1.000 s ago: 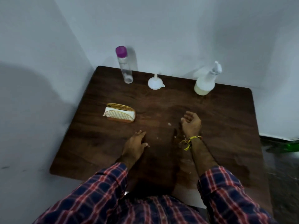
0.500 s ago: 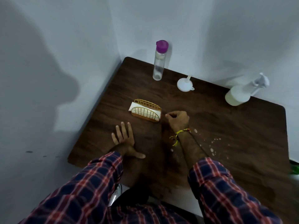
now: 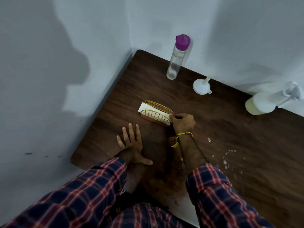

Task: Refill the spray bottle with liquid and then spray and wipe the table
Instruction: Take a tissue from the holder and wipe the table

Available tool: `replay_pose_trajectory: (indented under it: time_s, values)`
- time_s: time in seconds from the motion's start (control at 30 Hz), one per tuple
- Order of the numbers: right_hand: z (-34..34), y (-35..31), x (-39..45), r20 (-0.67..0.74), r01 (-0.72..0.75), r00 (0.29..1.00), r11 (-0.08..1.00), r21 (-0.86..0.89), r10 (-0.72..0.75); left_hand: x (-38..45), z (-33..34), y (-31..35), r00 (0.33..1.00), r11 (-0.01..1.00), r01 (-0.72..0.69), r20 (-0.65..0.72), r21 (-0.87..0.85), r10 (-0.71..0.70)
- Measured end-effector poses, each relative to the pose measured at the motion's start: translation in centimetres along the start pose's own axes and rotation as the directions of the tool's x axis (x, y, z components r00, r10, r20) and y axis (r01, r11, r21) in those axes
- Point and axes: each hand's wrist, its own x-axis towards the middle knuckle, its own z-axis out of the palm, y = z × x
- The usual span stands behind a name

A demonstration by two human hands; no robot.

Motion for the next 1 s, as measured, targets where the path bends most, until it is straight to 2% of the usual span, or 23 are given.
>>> replay_pose_trajectory:
  time_s: [0.33, 0.5, 0.6, 0.67, 0.8, 0.87, 1.0]
  values:
    - [0.4, -0.6, -0.2, -0.002, -0.045, 0.999, 0.998, -0.049, 0.045, -0.3, -0.4, -0.1, 1.0, 1.0, -0.009, 0.023, 0.0, 0.009]
    - [0.1, -0.8, -0.8, -0.017, 0.002, 1.0, 1.0, -0.023, -0.002, -0.4, -0.5, -0.1, 0.999, 1.0, -0.01, 0.033, -0.008, 0.01]
    - [-0.6, -1.2, -1.4, -0.002, 0.102, 0.995, 0.995, -0.007, -0.102, -0.5, -0.6, -0.1, 0.999, 1.0, -0.018, 0.035, -0.017, 0.018]
    - [-0.9, -1.4, -1.8, 0.048, 0.223, 0.974, 0.975, 0.0, -0.222, -0.6, -0.6, 0.0, 0.999, 0.999, -0.025, 0.034, -0.022, 0.026]
    - [-1.1, -1.6, -2.7, 0.009, 0.5, 0.865, 0.864, 0.069, -0.501, -0.7, -0.5, -0.1, 1.0, 0.999, -0.028, 0.011, -0.023, 0.028]
    - [-1.2, -1.7, -3.1, -0.024, 0.549, 0.834, 0.824, 0.14, -0.552, -0.7, -0.5, -0.1, 0.999, 0.999, -0.032, 0.006, -0.03, 0.032]
    - [-1.5, -2.5, -3.6, -0.093, 0.568, 0.814, 0.752, 0.335, -0.574, -0.8, -0.5, -0.1, 1.0, 0.999, -0.031, 0.002, -0.028, 0.031]
